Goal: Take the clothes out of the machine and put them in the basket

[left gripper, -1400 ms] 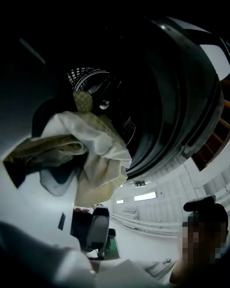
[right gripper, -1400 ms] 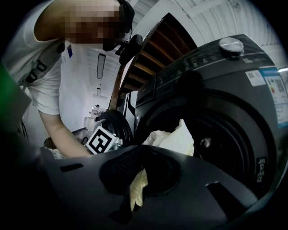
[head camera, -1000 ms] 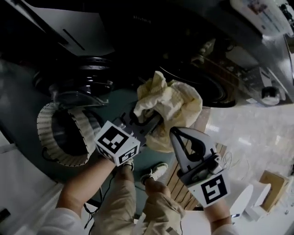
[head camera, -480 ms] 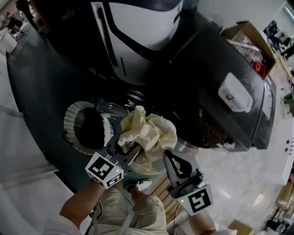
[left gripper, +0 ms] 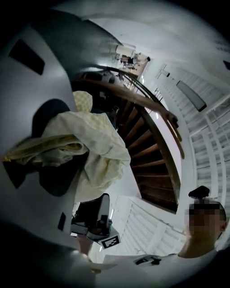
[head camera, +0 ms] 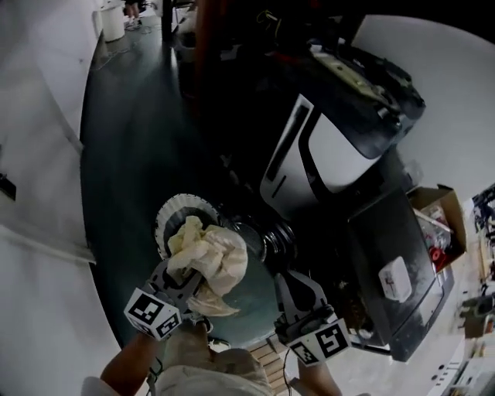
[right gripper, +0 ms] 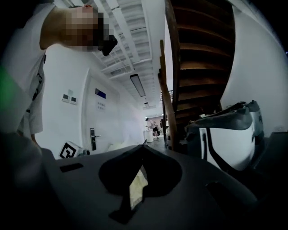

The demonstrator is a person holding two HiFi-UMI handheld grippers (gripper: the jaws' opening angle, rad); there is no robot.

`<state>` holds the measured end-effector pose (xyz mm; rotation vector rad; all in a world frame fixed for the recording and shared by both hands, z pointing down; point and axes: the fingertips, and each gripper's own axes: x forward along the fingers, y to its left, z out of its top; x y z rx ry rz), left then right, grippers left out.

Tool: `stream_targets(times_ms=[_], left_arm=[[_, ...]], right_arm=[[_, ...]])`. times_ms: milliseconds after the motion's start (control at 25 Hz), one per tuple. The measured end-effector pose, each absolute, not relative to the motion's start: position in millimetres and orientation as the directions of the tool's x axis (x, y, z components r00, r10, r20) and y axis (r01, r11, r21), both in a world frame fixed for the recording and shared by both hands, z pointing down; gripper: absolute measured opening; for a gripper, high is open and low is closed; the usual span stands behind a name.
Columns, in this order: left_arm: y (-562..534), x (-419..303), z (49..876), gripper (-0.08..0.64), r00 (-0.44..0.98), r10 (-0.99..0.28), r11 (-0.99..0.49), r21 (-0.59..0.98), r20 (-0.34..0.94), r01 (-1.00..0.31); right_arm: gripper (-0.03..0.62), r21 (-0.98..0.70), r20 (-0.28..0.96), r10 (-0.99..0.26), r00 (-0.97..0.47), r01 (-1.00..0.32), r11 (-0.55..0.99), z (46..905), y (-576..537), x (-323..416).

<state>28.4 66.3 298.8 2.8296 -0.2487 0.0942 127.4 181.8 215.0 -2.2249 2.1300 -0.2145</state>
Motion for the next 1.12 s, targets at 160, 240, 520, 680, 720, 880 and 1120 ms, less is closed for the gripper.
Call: stream_targets(times_ms=[160, 240, 520, 680, 720, 880, 1120], left_arm=[[9, -37, 287, 0.123, 0.941, -0.330, -0.874, 0.351, 0.082, -0.337], [-12, -60, 283, 0.123, 0.919, -0.387, -0.842, 0.378, 0.076, -0.386], [-66, -100, 279, 0.124, 0.855, -0.517, -0.753, 0.453, 0.042, -0.477], [-85, -104, 287, 0.126, 0.803, -0.594, -0.687, 0.487, 0.051, -0.539], [-88, -103, 292, 0.126, 0.788, -0.613, -0.668, 0.492, 0.062, -0.558], [-97, -102, 304, 0.126, 0.721, -0.684, -0.598, 0.480, 0.112, -0.642], [-111, -78, 319, 0.129, 0.638, -0.752, -0.507, 0.476, 0.163, -0.719]], right_arm=[[0.014, -0.127, 0.054, -0.997, -0.059, -0.991, 0.052, 187, 109, 93], [0.014, -0.106, 0.061, -0.993, -0.104, -0.990, 0.098, 177, 79, 78], [0.014, -0.071, 0.078, -0.973, -0.219, -0.974, 0.213, 160, 1, 48], [0.014, -0.063, 0.095, -0.950, -0.298, -0.954, 0.293, 162, -34, 53], [0.014, -0.066, 0.099, -0.943, -0.318, -0.947, 0.313, 165, -42, 57], [0.014, -0.073, 0.114, -0.907, -0.406, -0.914, 0.400, 178, -70, 71], [0.014, -0.095, 0.159, -0.856, -0.491, -0.871, 0.482, 199, -100, 99]])
